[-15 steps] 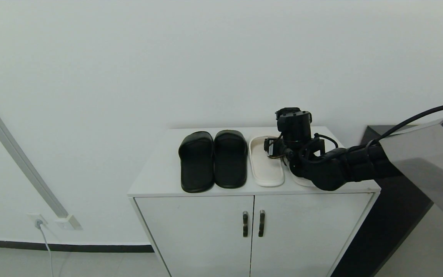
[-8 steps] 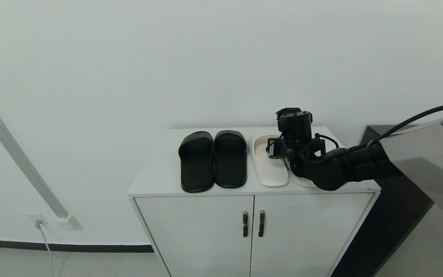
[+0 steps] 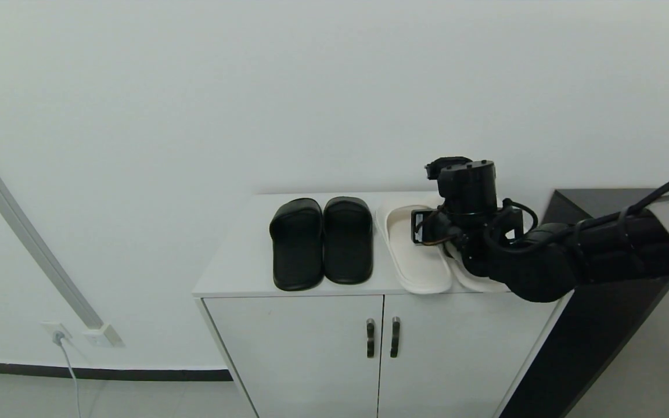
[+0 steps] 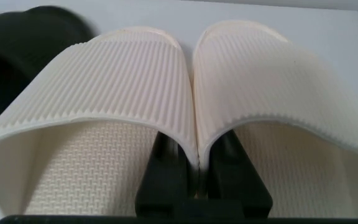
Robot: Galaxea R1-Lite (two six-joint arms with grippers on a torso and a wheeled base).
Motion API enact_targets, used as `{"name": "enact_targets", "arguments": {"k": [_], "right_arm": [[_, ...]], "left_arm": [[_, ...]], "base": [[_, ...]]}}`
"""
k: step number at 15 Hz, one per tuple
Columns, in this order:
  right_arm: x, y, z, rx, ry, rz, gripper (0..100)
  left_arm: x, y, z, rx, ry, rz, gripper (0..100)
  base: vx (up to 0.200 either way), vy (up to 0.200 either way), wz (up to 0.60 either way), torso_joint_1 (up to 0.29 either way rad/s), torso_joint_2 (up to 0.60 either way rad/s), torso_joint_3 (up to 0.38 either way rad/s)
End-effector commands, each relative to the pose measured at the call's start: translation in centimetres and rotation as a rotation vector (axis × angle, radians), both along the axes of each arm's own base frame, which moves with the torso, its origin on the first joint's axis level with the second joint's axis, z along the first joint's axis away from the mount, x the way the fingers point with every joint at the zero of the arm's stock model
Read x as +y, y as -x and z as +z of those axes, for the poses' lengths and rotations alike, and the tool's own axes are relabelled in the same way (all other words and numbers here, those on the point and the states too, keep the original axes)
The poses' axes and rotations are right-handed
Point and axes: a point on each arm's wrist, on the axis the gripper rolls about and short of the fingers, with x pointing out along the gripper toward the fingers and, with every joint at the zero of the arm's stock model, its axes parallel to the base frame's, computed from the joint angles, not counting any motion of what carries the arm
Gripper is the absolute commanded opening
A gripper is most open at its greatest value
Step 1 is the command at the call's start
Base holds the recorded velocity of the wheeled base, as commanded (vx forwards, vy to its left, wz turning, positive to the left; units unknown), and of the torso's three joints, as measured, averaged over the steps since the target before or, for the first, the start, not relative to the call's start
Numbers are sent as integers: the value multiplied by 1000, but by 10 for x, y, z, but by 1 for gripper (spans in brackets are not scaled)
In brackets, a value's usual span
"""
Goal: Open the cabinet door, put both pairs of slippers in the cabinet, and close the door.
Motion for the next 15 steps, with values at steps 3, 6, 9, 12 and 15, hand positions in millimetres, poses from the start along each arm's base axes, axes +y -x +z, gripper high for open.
{"name": "enact_targets", "arguments": {"k": [3,6,9,12,15], "right_arm": [[-16,68,34,-28,-11,189,0],[-30,115,41,-32,21,378,0],[-34,137,32,-70,89,470,0],[-35,143,21,-175,137,534,0],[-39,155,15,-160,129,630,0]], "left_arm": [[0,0,0,1,0,0,0],[0,0,0,1,0,0,0],[0,0,0,1,0,0,0],[0,0,0,1,0,0,0],[0,0,0,1,-1,0,0]], "base": [[0,0,0,0,0,0],[0,0,0,0,0,0],[0,0,0,0,0,0],[0,0,0,0,0,0],[0,0,0,0,0,0]]}}
